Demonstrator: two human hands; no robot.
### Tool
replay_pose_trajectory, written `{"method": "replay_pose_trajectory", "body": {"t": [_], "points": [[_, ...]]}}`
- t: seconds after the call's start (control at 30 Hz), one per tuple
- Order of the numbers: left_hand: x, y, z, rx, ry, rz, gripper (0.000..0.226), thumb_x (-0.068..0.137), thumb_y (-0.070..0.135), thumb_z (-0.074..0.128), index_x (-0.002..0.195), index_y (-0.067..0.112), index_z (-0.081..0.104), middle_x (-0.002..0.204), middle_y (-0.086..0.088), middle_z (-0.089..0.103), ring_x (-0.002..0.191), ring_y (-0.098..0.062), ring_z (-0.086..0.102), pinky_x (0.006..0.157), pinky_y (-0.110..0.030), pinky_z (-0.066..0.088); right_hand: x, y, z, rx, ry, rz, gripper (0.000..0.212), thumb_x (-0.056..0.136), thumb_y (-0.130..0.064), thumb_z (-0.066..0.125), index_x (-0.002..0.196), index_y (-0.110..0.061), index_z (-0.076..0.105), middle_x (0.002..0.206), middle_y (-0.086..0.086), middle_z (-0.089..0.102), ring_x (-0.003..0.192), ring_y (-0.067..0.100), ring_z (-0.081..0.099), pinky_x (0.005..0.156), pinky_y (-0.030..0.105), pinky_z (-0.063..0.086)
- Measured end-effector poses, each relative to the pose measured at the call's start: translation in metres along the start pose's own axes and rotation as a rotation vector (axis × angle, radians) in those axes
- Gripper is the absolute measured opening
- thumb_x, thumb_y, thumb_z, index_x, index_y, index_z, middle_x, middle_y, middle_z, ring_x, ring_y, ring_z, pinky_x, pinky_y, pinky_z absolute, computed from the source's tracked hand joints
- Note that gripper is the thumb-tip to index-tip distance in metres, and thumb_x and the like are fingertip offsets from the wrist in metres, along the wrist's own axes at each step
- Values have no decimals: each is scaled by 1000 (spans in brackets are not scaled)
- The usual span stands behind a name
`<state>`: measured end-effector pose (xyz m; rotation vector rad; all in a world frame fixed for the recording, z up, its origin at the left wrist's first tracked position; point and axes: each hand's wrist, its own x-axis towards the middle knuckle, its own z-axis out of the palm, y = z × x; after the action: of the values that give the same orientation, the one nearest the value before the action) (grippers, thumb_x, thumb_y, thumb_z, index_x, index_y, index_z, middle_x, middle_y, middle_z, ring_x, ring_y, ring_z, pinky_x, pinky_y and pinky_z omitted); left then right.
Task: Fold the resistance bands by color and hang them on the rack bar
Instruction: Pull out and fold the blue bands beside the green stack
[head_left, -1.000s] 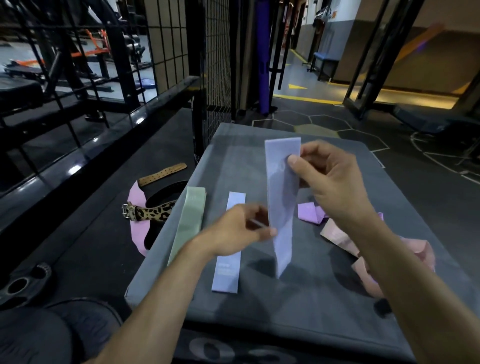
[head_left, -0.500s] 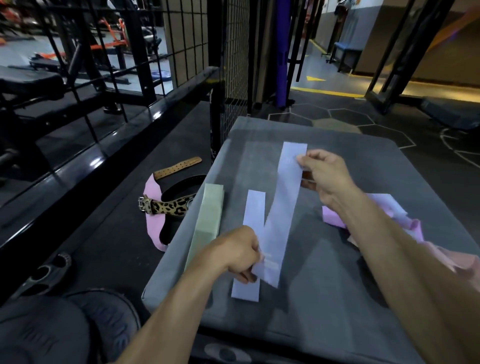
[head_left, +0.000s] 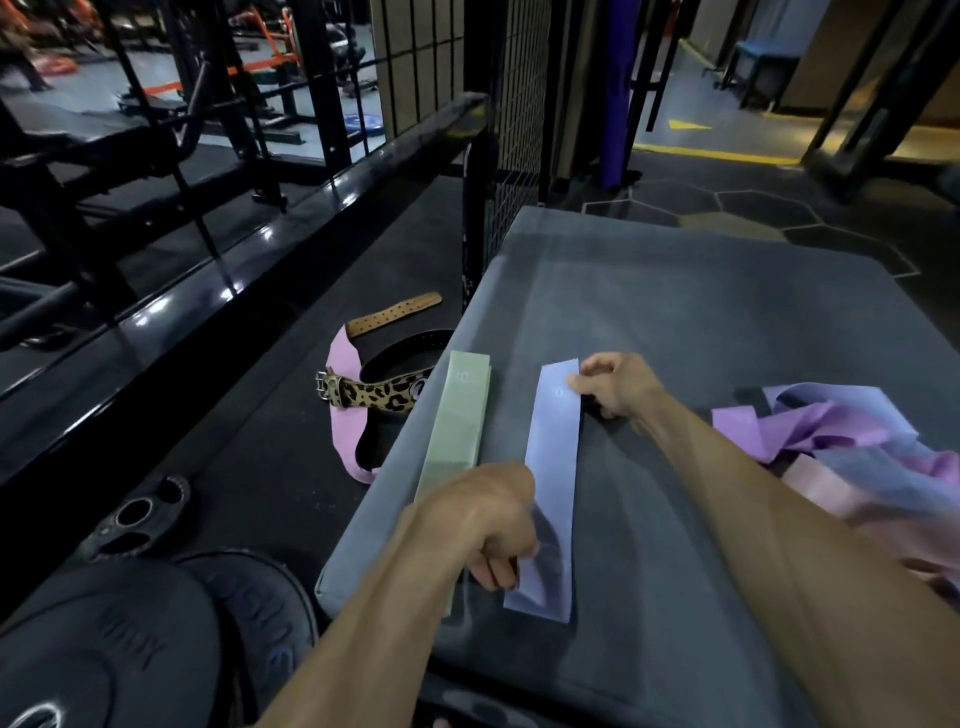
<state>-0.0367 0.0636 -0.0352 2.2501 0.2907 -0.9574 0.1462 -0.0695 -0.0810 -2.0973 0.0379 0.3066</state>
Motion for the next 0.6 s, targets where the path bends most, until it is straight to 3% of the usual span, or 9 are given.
{"method": "replay_pose_trajectory", "body": {"t": [0.17, 0.3, 0.4, 0.5, 0.6], "points": [[6, 0, 1, 9, -12, -22, 32, 100, 5, 55, 129, -9, 53, 96, -27, 72, 94, -35, 74, 85, -44, 62, 7, 3, 1, -38, 33, -6, 17, 81, -12, 78, 93, -13, 66, 68, 4, 59, 46, 16, 46, 42, 22, 41], [8, -2, -1, 27, -2, -16, 33, 101, 9, 56, 130, -8, 54, 75, -17, 68, 80, -29, 71, 81, -39, 62, 10, 2, 4, -110, 55, -41, 15, 80, -14, 77, 93, -13, 69, 69, 0, 62, 46, 15, 49, 47, 23, 42], [12, -3, 0, 54, 4, -43, 23, 101, 7, 56, 116, -9, 61, 89, -23, 73, 74, -27, 69, 71, -35, 63, 10, 1, 5, -231, 74, -80, 15, 80, -15, 73, 94, -14, 67, 72, 1, 65, 43, 16, 52, 46, 21, 42], [14, -2, 1, 123, 13, -43, 20, 101, 12, 58, 96, -6, 67, 71, -15, 68, 47, -18, 65, 50, -27, 57, 11, 1, 6, -301, 68, -116, 20, 79, -15, 70, 98, -17, 64, 82, 2, 70, 44, 16, 56, 46, 19, 43], [12, -1, 0, 244, 50, -8, 29, 99, 12, 60, 72, 0, 63, 68, -17, 72, 41, -19, 61, 54, -30, 59, 14, -1, 7, -347, 42, -118, 20, 76, -11, 65, 94, -17, 70, 77, 3, 70, 54, 18, 61, 56, 26, 56]]}}
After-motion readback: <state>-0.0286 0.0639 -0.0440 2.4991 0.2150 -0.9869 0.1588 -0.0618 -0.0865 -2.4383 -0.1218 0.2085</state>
